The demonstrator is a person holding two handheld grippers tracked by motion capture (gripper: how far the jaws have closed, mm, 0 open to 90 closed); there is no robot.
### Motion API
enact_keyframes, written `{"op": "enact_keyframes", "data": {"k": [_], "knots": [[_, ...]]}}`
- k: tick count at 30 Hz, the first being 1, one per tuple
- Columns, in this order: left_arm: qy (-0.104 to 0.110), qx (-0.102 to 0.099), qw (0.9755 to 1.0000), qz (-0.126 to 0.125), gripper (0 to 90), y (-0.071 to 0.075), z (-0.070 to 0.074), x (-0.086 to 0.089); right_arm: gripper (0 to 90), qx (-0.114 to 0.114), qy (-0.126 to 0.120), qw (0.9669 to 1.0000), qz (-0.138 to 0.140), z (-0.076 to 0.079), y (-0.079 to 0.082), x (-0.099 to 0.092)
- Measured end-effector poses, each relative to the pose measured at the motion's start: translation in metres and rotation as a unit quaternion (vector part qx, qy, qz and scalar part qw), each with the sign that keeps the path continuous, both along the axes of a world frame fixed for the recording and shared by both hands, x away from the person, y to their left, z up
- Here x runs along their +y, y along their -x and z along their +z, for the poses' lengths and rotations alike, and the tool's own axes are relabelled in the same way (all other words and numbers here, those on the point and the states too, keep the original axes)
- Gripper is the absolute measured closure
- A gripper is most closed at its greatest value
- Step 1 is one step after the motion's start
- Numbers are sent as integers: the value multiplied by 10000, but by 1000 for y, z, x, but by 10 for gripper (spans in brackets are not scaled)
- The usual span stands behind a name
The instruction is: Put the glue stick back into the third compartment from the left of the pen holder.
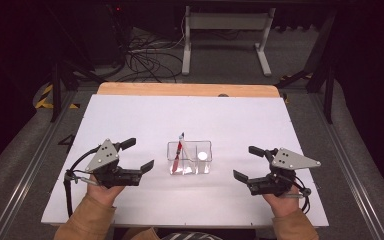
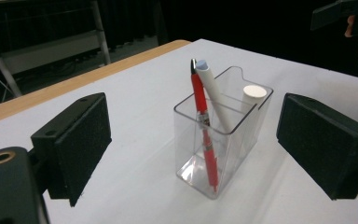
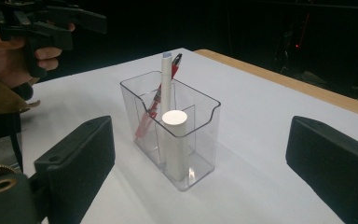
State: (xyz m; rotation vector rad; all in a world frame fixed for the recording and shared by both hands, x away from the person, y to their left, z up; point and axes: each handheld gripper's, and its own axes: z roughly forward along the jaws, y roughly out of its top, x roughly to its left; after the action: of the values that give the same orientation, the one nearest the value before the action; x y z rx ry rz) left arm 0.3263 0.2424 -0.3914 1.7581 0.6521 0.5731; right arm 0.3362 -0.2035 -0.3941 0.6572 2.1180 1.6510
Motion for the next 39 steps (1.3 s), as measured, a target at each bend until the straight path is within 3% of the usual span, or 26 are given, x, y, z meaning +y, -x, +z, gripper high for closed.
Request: {"op": "enact_keyframes", "data": {"k": [10, 16, 19, 27, 32, 39], "knots": [[-34, 132, 9999, 105, 85, 9, -15, 28, 83, -1, 78, 10000, -39, -10, 2, -6], [30, 171, 9997, 149, 81, 14, -29, 46, 83, 38, 35, 10000, -71, -16, 3, -11], [-40, 203, 9995, 236, 80, 19, -40, 53, 83, 64, 107, 9999, -96, -22, 3, -13], [-200, 146, 9995, 170, 78, 19, -46, 50, 83, 147, 170, 9997, -127, -32, 0, -14], [-39, 290, 9994, 193, 70, 15, -48, 49, 83, 171, 202, 9996, -135, -35, -2, -15], [158, 261, 9992, 273, 67, 15, -47, 55, 83, 193, 236, 9995, -126, -38, -4, -14]]}}
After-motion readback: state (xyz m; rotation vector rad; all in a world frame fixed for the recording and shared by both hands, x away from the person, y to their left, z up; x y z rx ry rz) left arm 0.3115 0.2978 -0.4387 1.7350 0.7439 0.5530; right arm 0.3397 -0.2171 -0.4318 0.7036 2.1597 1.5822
